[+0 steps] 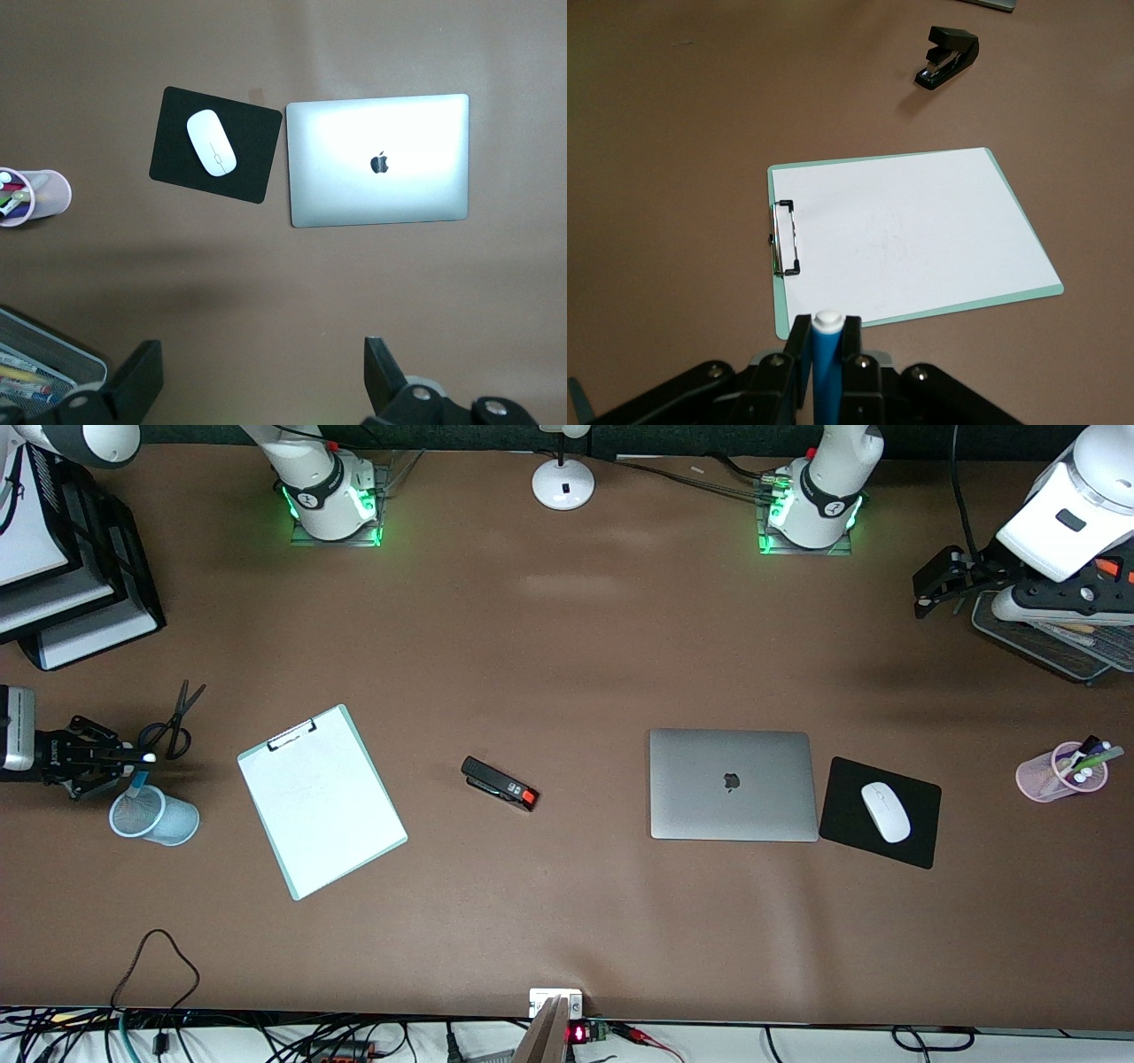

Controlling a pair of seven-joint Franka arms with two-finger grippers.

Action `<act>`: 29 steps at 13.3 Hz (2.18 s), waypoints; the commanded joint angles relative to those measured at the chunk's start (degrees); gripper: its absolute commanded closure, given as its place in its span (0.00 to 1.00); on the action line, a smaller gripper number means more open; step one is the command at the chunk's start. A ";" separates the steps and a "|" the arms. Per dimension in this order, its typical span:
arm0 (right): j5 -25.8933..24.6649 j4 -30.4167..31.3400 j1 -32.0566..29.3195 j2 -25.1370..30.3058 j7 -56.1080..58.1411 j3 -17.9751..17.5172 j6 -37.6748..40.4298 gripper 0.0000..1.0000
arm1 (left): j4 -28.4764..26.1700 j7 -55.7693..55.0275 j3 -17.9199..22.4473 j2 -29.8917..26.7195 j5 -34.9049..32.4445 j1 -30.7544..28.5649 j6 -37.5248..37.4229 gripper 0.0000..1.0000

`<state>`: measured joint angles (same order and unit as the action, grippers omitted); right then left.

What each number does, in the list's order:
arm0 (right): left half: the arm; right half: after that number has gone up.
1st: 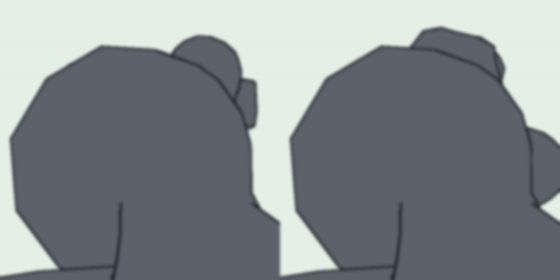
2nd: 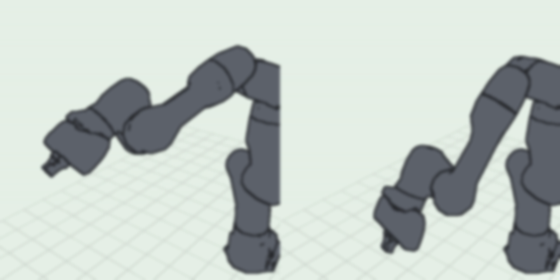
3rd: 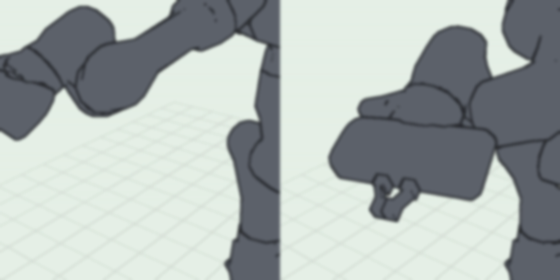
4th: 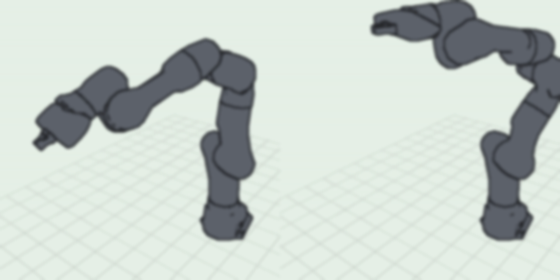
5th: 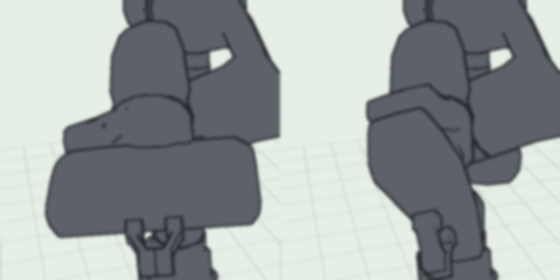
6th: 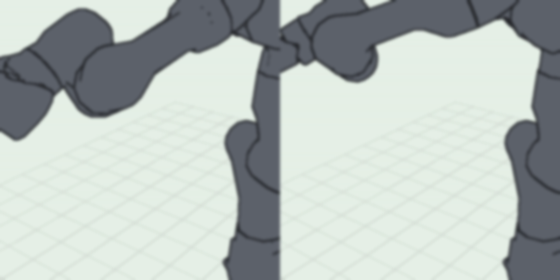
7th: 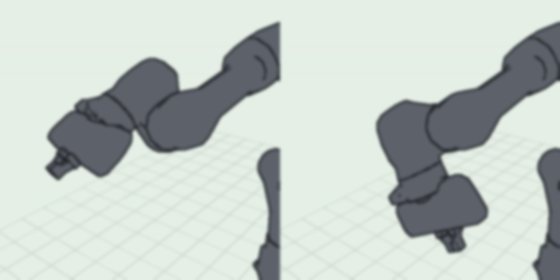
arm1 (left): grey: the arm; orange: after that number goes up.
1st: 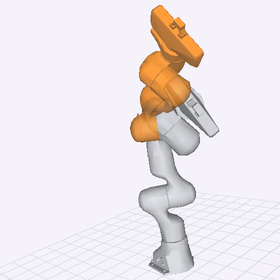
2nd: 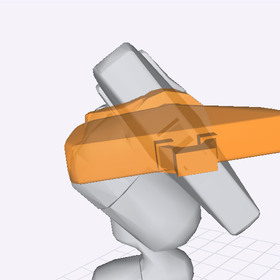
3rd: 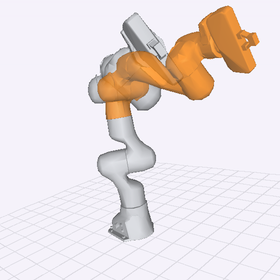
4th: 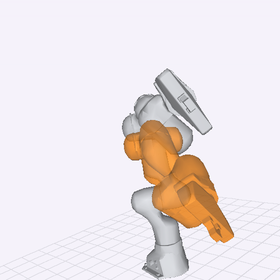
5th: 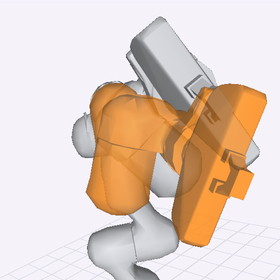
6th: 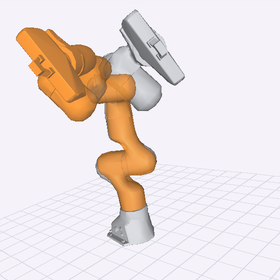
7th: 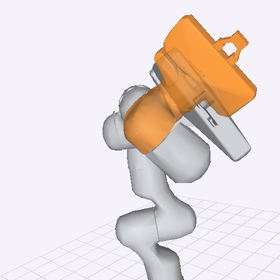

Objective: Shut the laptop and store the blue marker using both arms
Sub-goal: 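Lower the marker into the grey cup and open the right gripper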

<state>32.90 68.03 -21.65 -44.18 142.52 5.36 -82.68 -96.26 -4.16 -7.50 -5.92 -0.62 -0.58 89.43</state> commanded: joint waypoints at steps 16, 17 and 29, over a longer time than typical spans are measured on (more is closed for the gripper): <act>0.41 -11.69 -1.03 -8.38 4.34 -2.11 -1.16 0.98 | 0.10 0.91 0.12 -0.40 0.27 -0.13 0.13 0.00; 0.41 -11.69 -1.12 -8.38 5.04 -2.02 -2.12 0.98 | 0.10 0.91 0.12 -0.40 0.27 -0.04 0.13 0.00; -0.03 -11.43 -2.35 -10.67 3.65 -1.67 -3.36 0.01 | -0.16 0.91 -0.23 -0.40 0.27 -0.04 -0.22 0.00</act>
<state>32.88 58.47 -23.30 -54.23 146.84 3.85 -86.34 -96.26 -4.16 -7.70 -5.91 -0.62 -0.60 89.54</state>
